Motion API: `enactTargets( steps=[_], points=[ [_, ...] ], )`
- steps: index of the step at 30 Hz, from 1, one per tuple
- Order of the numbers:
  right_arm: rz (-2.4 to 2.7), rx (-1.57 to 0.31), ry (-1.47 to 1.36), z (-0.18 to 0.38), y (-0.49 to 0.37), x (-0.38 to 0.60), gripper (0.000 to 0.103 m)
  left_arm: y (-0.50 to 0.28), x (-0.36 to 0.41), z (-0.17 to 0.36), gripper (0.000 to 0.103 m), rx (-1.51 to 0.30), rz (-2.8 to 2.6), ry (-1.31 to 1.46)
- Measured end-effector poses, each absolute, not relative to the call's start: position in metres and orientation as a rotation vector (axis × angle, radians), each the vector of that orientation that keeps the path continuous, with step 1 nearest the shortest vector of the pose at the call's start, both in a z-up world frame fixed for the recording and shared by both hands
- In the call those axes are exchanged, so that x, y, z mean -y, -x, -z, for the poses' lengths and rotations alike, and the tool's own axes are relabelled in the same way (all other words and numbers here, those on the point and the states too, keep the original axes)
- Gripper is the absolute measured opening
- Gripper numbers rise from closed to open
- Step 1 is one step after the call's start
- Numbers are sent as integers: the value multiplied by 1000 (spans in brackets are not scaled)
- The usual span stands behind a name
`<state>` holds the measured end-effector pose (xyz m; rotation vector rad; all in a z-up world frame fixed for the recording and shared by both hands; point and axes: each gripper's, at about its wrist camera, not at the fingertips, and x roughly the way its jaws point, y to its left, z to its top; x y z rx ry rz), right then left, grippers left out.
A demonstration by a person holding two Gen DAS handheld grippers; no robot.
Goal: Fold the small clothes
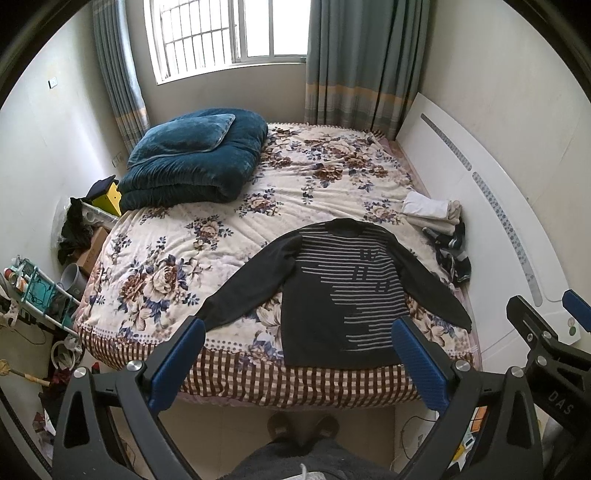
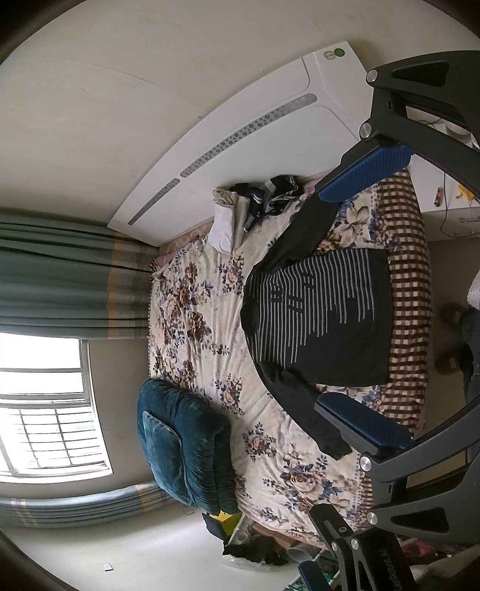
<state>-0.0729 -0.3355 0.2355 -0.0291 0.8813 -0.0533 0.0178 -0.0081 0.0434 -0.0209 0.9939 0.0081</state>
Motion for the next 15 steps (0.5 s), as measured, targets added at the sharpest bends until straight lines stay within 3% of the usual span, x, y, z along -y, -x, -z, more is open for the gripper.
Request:
enactTargets(
  steps=[15],
  points=[
    [70,-891,7,-239,62,340,103,-27,11,-46,103,-978,-6,23]
  ],
)
